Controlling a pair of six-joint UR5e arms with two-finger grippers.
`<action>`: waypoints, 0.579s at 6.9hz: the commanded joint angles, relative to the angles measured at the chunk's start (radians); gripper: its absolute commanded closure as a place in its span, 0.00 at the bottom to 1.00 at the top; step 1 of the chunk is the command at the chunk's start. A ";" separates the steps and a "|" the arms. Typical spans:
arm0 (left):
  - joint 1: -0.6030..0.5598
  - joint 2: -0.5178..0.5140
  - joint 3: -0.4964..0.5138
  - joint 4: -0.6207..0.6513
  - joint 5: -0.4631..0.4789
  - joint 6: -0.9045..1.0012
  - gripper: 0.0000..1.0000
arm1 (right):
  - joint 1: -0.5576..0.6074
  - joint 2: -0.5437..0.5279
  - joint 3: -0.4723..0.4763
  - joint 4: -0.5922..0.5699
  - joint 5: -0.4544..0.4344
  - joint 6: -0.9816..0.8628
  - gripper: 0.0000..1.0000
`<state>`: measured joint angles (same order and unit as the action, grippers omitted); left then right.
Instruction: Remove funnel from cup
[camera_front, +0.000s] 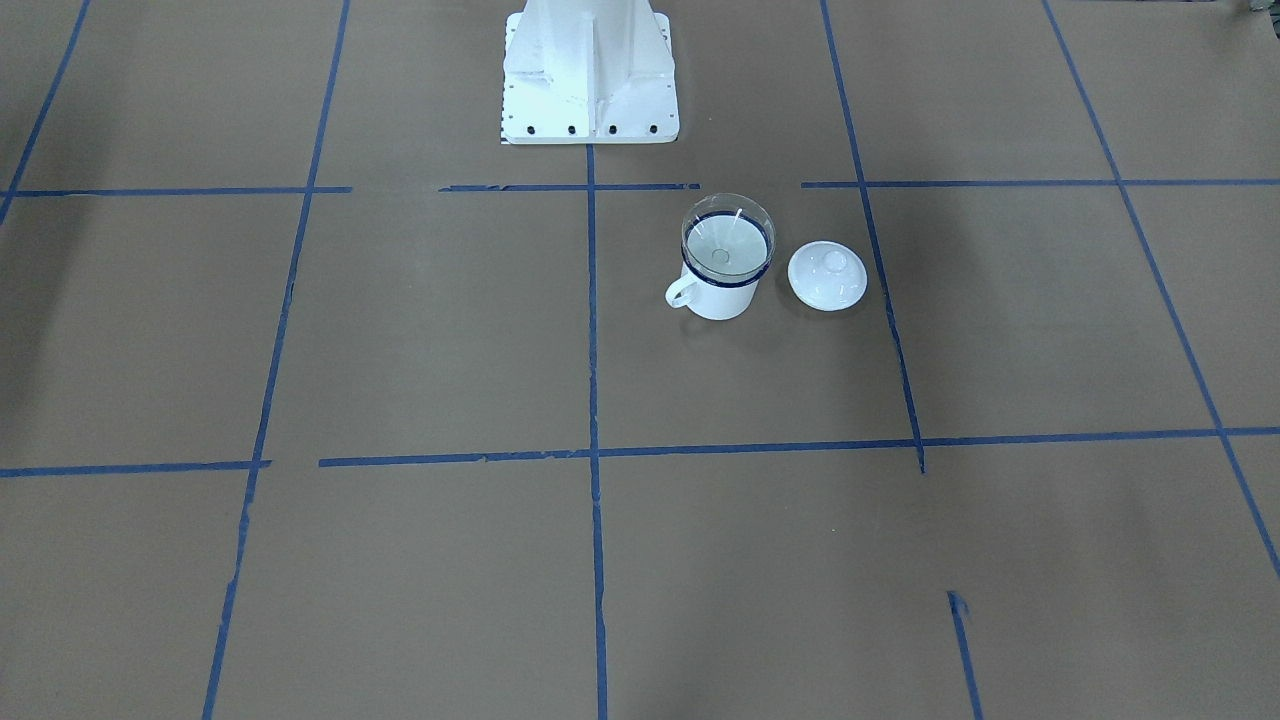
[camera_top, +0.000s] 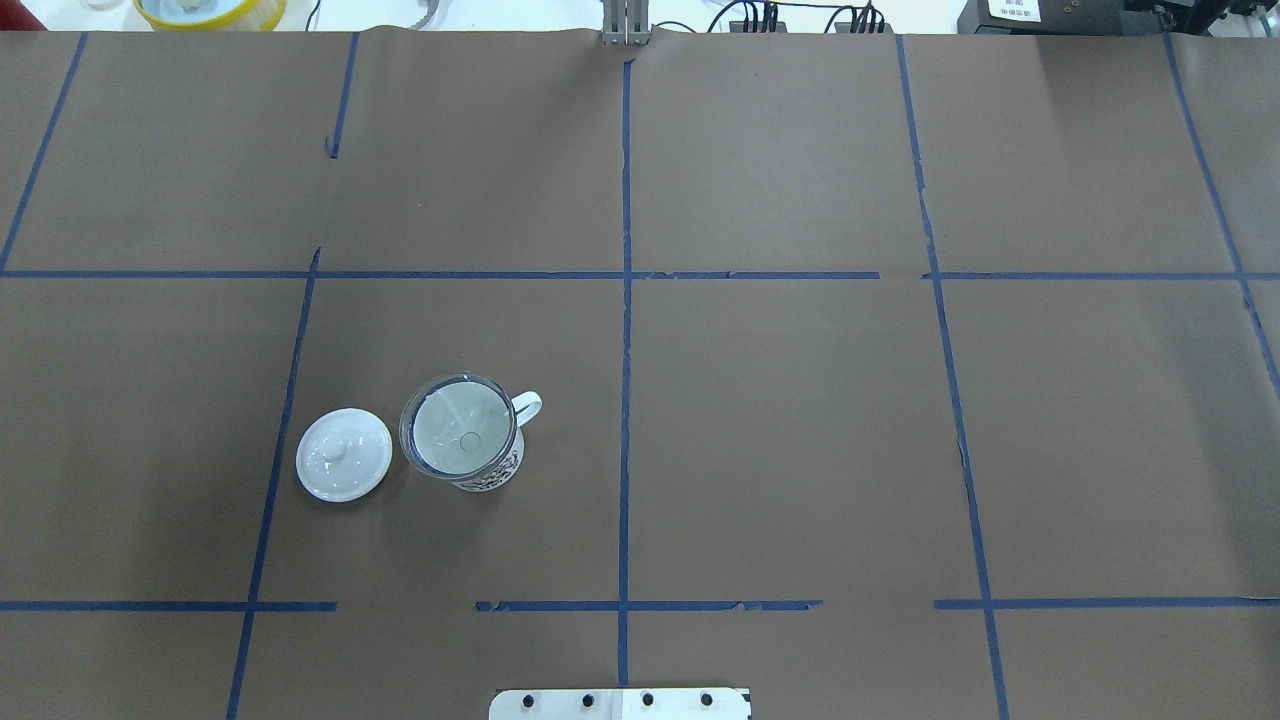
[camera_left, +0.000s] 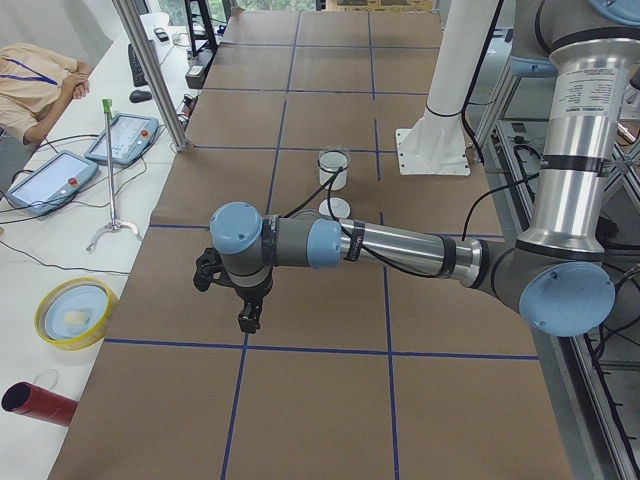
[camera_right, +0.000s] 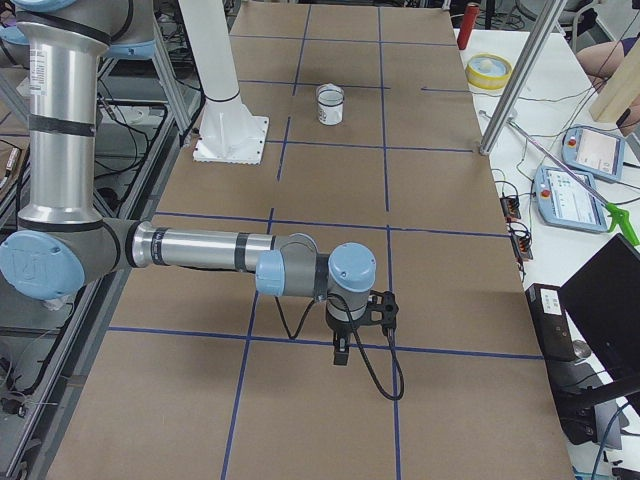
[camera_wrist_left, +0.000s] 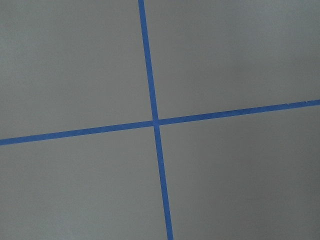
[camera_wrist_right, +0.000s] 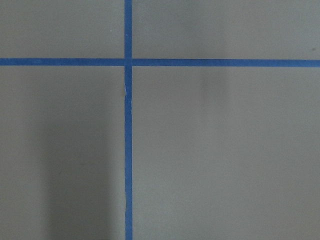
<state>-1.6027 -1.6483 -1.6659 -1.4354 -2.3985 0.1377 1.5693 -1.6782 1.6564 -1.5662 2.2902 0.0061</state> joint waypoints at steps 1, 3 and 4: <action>0.003 0.001 -0.008 -0.069 -0.002 -0.004 0.00 | 0.000 0.000 0.000 0.000 0.000 0.000 0.00; 0.079 -0.008 -0.052 -0.183 0.007 -0.379 0.00 | 0.000 0.000 0.000 0.000 0.000 0.000 0.00; 0.140 -0.013 -0.102 -0.233 0.007 -0.593 0.00 | 0.000 0.000 -0.001 0.000 0.000 0.000 0.00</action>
<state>-1.5266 -1.6572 -1.7221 -1.6013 -2.3950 -0.2244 1.5693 -1.6782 1.6564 -1.5662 2.2902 0.0061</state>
